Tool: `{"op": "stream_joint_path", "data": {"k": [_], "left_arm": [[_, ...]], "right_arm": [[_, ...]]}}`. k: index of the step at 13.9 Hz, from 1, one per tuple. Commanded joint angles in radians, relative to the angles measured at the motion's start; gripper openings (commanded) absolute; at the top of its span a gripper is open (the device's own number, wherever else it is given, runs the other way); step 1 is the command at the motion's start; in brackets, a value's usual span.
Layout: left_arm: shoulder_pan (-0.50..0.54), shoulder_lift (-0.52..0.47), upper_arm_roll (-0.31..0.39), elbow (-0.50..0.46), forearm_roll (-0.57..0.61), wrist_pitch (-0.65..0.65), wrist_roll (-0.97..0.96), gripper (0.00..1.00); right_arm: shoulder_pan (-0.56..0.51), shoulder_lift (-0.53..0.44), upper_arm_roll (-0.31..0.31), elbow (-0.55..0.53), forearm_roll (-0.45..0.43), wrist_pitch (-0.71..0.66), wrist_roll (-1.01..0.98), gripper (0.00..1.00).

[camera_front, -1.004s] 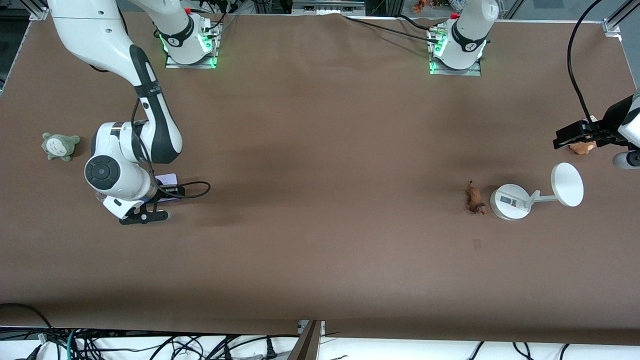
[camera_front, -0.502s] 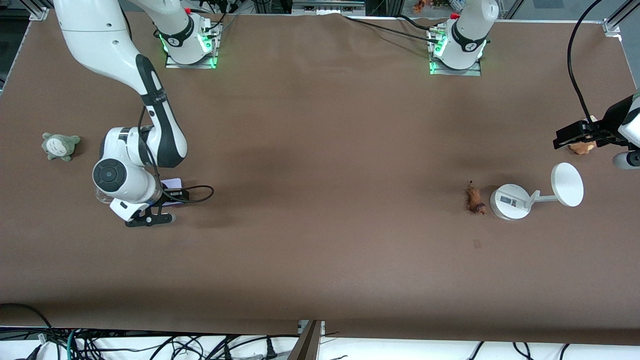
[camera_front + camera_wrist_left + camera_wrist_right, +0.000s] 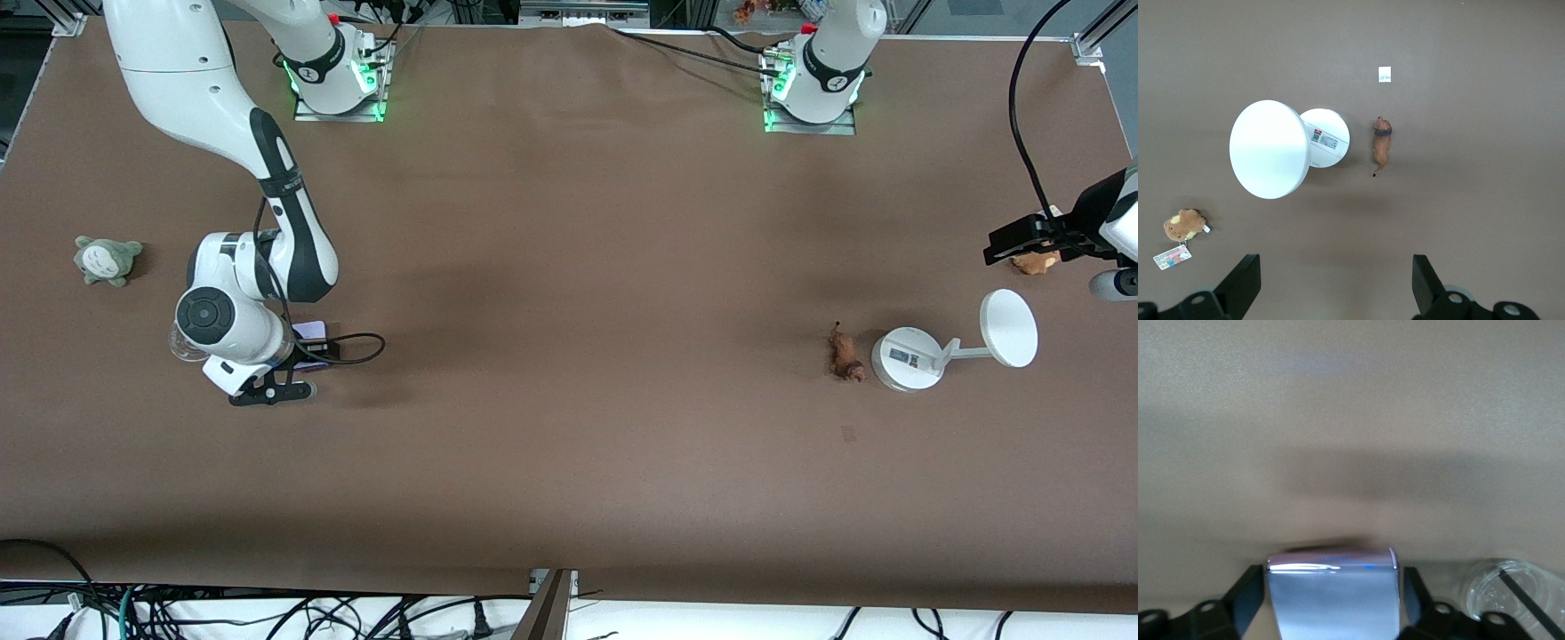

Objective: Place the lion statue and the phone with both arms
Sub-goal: 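Lower the phone beside the clear cup and open the right gripper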

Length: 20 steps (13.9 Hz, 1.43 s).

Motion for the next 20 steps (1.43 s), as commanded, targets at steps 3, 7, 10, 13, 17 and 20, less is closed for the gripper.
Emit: {"op": "stream_joint_path", "data": {"k": [3, 7, 10, 13, 17, 20], "left_arm": [[0.003, 0.017, -0.003, 0.036, 0.012, -0.025, 0.021, 1.0], [-0.001, 0.018, -0.003, 0.036, 0.009, -0.025, 0.016, 1.0], [-0.006, 0.017, -0.003, 0.036, -0.003, -0.024, 0.012, 1.0], [-0.005, 0.017, -0.003, 0.036, -0.008, -0.025, 0.012, 1.0], [-0.005, 0.018, -0.003, 0.036, -0.008, -0.025, 0.01, 1.0], [-0.006, 0.017, -0.003, 0.036, -0.008, -0.025, 0.01, 1.0]], "right_arm": [[-0.012, -0.018, 0.007, -0.012, 0.024, 0.009, -0.025, 0.99], [-0.011, -0.071, 0.008, -0.006, 0.024, -0.052, -0.018, 0.99], [-0.009, -0.189, 0.011, -0.001, 0.024, -0.193, -0.008, 0.99], [-0.005, -0.335, 0.013, 0.003, 0.024, -0.35, -0.007, 0.99], [-0.003, -0.461, 0.008, 0.101, 0.024, -0.583, -0.01, 0.99], [-0.008, -0.467, 0.002, 0.289, 0.008, -0.825, -0.013, 0.99]]}}
